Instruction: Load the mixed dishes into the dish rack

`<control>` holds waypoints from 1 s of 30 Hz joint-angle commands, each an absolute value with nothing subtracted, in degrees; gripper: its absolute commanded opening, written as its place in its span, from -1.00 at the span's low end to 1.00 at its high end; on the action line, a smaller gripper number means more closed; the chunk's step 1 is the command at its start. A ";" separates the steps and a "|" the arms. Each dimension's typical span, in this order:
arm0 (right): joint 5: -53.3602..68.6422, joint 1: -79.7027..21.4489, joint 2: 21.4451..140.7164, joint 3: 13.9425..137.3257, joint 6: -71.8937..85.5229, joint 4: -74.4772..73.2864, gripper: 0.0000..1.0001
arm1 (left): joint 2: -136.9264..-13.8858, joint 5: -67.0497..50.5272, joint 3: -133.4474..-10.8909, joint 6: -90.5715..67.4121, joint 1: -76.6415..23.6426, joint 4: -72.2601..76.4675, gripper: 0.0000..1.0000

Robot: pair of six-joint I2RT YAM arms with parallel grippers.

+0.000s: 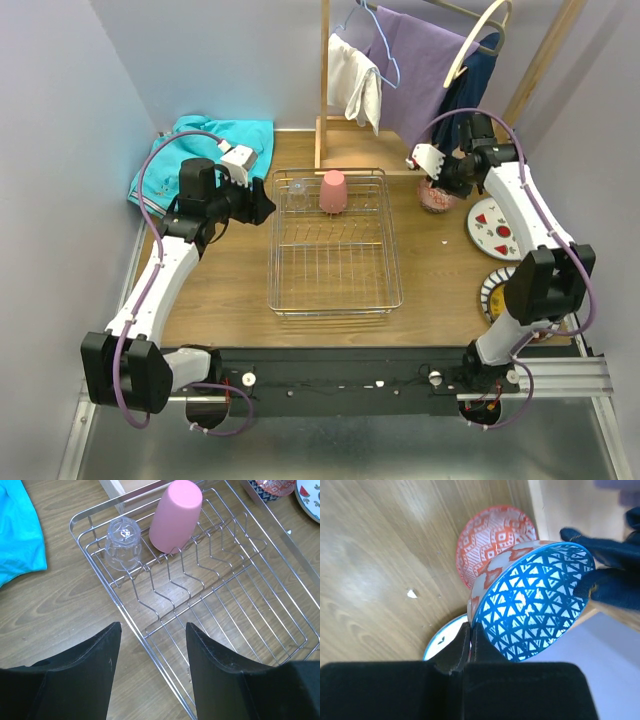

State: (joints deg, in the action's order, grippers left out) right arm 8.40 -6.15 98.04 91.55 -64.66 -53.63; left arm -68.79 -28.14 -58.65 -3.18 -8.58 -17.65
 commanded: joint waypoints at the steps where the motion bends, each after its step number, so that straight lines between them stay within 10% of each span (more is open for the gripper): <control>1: 11.06 -9.31 93.35 93.94 -59.51 -60.01 -0.99 | -67.06 -29.71 -58.45 -4.39 -8.17 -16.08 0.27; 14: 33.10 -24.17 85.34 93.87 -18.95 -55.65 -0.99 | -60.82 -18.82 -56.33 -8.79 -8.17 -18.45 0.33; 30: 45.28 -34.10 79.55 60.77 38.91 9.61 -0.99 | -65.73 -16.08 -61.26 -4.30 -8.17 -27.41 0.28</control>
